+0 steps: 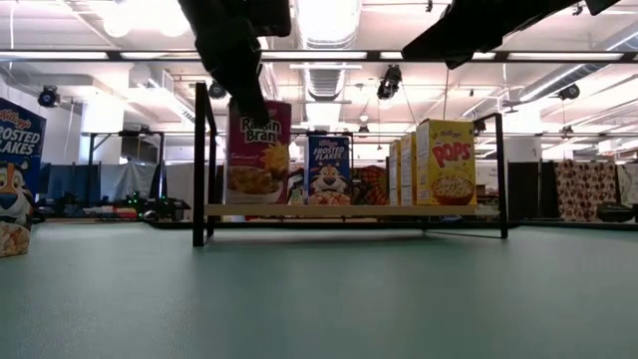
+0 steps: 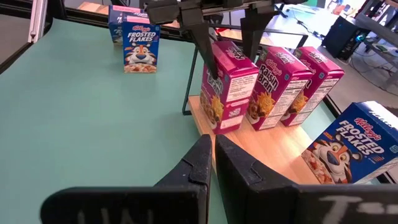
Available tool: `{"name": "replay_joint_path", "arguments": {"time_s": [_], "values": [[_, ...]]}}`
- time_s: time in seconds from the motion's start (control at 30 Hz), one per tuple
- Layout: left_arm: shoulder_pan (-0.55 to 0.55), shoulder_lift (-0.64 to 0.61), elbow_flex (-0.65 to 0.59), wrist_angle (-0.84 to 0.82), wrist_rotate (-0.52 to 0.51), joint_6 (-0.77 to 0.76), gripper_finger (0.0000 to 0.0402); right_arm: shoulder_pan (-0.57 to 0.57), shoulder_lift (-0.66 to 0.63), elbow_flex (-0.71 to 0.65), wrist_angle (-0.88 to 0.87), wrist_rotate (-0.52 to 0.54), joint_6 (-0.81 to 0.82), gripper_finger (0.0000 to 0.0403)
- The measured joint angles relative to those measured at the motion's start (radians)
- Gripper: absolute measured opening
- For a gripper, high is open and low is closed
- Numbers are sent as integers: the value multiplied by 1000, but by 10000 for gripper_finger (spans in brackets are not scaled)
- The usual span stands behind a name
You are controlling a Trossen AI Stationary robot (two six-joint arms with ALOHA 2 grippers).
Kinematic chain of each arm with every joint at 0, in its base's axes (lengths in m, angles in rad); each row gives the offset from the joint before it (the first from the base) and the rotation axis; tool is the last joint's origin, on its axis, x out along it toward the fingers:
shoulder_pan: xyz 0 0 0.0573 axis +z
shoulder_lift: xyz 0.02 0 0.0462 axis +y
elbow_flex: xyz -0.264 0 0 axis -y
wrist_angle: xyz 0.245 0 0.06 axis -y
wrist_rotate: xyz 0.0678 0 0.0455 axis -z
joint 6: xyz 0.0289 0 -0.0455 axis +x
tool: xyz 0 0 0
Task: Stack cereal on shelf
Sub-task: Put the pink cereal box on the shelf aligned with the other pink cereal boxes
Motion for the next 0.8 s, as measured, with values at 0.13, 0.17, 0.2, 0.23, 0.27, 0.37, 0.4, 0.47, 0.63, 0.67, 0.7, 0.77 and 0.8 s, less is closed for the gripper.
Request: {"name": "replay_joint_path", "arguments": {"time_s": [0.13, 0.17, 0.2, 0.23, 0.27, 0.37, 0.4, 0.47, 0.63, 0.67, 0.7, 0.77, 0.8], "values": [[13, 0, -3, 29, -1, 21, 200, 0, 0, 0, 0, 0, 3, 13], [17, 0, -3, 24, 0, 10, 199, 0, 0, 0, 0, 0, 3, 13], [22, 0, -3, 18, -1, -6, 199, 0, 0, 0, 0, 0, 3, 13], [26, 0, -3, 9, 0, -22, 198, 0, 0, 0, 0, 0, 3, 13], [29, -1, -3, -3, 2, -34, 198, 0, 0, 0, 0, 0, 3, 13], [35, -1, -3, -36, 16, -48, 198, 0, 0, 0, -2, 0, 2, 13], [37, -1, -3, -42, 23, -55, 198, 0, 0, 0, -2, 0, 2, 13], [43, -1, -1, -57, 27, -69, 198, 0, 0, 0, -2, 0, 1, 13], [53, -1, 5, -38, 30, -56, 198, 0, 0, 0, -2, 0, 0, 13], [53, -1, 5, -30, 31, -52, 198, 0, 0, 1, -2, 0, 0, 13], [53, -1, 6, -24, 32, -50, 198, 0, 0, 1, -2, 0, 0, 13], [53, -1, 6, -24, 33, -55, 198, 0, 0, 1, -2, 0, 0, 13], [54, -1, 6, -24, 34, -64, 198, 0, 0, 1, -2, 0, 0, 13]]}}
